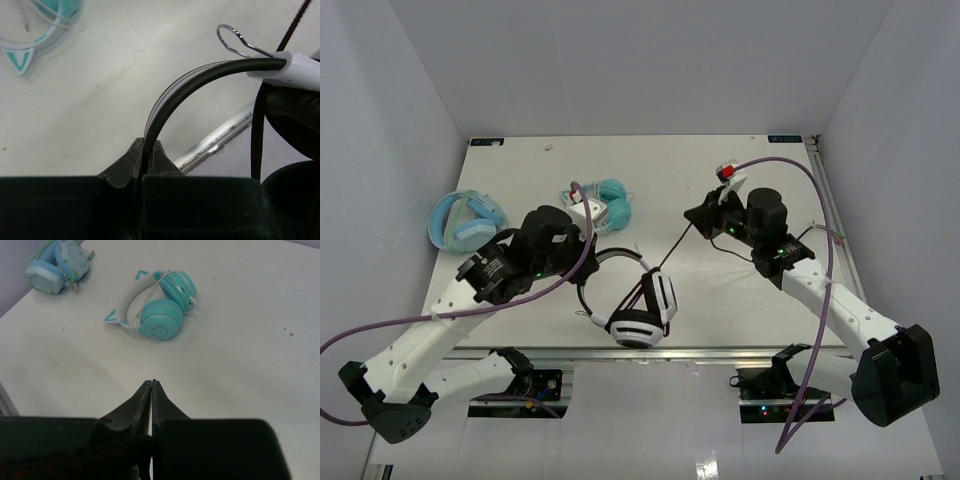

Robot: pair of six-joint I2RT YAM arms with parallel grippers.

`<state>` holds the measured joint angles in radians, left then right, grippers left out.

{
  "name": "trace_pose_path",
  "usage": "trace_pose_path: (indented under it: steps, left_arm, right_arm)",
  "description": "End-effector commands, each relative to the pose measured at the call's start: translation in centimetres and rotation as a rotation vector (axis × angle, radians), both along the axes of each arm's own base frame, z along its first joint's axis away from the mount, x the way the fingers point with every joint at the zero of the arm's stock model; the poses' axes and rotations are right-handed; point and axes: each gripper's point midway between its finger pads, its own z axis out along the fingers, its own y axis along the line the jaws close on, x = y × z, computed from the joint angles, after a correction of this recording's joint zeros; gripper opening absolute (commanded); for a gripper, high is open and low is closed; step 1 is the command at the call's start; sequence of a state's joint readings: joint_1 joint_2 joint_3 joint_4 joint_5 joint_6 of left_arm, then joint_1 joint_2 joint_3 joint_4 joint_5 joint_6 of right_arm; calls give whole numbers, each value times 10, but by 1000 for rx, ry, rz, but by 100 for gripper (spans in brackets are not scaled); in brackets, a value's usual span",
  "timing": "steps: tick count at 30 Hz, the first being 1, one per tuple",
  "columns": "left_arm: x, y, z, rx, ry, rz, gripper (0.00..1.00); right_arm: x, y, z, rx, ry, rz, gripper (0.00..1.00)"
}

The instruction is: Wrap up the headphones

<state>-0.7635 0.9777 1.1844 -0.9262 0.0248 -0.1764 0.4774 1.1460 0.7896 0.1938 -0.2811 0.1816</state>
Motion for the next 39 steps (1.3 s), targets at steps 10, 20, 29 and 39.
trace_pose_path:
  steps: [10,20,29,39]
  left_arm:
    - [96,20,-28,284,-125,397,0]
    - [123,13,-38,262,-163,527,0]
    - [149,9,-31,152,-146,689,0]
    - [160,20,2,-157,-77,827,0]
  right_arm:
    - [-62,22,57,-8,21,276,8]
    - [-83,47,53,-24,30,355,8]
    - [-137,95,38,13,42,499,8]
    - [-170,119,-17,30,93,508,8]
